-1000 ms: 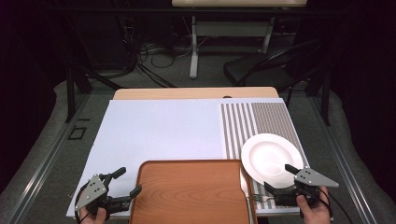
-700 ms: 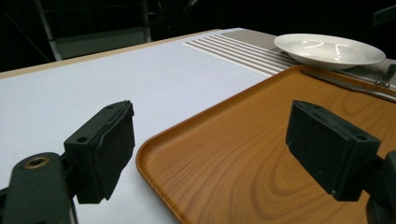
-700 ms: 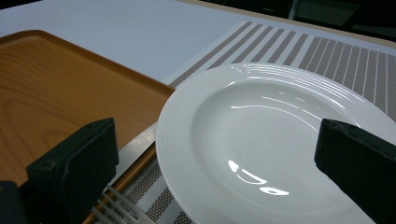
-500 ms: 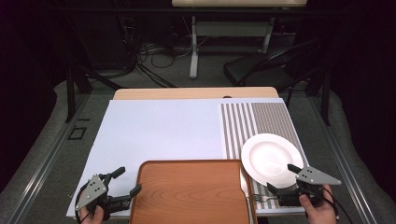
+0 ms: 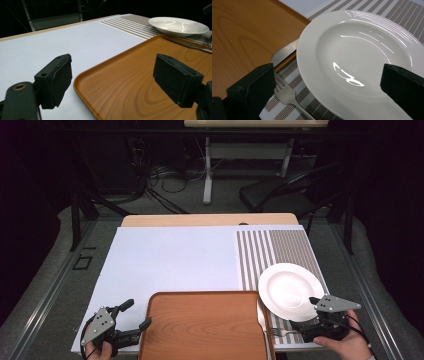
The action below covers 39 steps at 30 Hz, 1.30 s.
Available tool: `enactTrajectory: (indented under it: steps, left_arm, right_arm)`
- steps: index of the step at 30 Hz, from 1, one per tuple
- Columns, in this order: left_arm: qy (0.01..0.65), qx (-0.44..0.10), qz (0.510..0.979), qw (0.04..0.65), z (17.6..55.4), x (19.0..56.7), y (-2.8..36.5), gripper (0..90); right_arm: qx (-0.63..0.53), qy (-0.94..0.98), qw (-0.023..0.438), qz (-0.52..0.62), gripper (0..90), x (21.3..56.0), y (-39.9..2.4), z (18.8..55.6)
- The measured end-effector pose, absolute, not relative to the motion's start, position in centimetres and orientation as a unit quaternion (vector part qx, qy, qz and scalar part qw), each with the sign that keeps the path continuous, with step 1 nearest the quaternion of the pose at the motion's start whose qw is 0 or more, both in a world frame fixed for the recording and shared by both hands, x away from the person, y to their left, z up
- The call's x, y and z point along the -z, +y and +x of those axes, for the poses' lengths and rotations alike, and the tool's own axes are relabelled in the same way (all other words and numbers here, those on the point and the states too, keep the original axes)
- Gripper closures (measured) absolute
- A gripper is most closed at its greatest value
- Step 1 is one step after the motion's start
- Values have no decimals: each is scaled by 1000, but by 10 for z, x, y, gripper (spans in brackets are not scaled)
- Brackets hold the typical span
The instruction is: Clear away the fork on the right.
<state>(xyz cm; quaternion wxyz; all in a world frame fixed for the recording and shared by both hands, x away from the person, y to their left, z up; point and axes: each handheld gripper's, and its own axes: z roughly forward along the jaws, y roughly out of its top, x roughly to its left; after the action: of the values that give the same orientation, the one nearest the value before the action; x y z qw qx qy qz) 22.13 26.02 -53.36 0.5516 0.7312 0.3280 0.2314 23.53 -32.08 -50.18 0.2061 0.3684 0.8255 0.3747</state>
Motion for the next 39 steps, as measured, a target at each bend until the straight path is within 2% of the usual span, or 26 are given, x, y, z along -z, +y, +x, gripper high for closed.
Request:
enactTrajectory:
  steps: [5, 8, 10, 21, 29, 30, 32, 34, 39]
  left_arm:
    - [328, -229, 732, 551, 221, 534, 259, 160]
    - [329, -228, 733, 550, 221, 534, 259, 160]
    - [330, -227, 734, 548, 221, 535, 259, 160]
    - [330, -226, 735, 548, 221, 535, 259, 160]
    - [331, -226, 734, 548, 221, 535, 259, 160]
    - [331, -226, 735, 548, 221, 535, 259, 160]
    - [330, -225, 736, 547, 221, 535, 259, 159]
    - [330, -225, 737, 546, 221, 535, 259, 160]
    - [331, -224, 737, 546, 221, 535, 259, 160]
  right_arm:
    - [-336, 853, 219, 335, 59, 497, -320, 237]
    - [-320, 866, 222, 312, 154, 493, -322, 239]
    - [-303, 877, 228, 295, 157, 490, -322, 240]
    - [-227, 919, 239, 217, 372, 480, -318, 245]
    - [-216, 922, 237, 218, 387, 477, -317, 247]
    - [-217, 923, 230, 221, 418, 477, -317, 247]
    - [-201, 922, 198, 264, 380, 477, -318, 248]
    - [-194, 924, 211, 251, 432, 477, -320, 249]
    - [-186, 934, 203, 228, 509, 478, -321, 246]
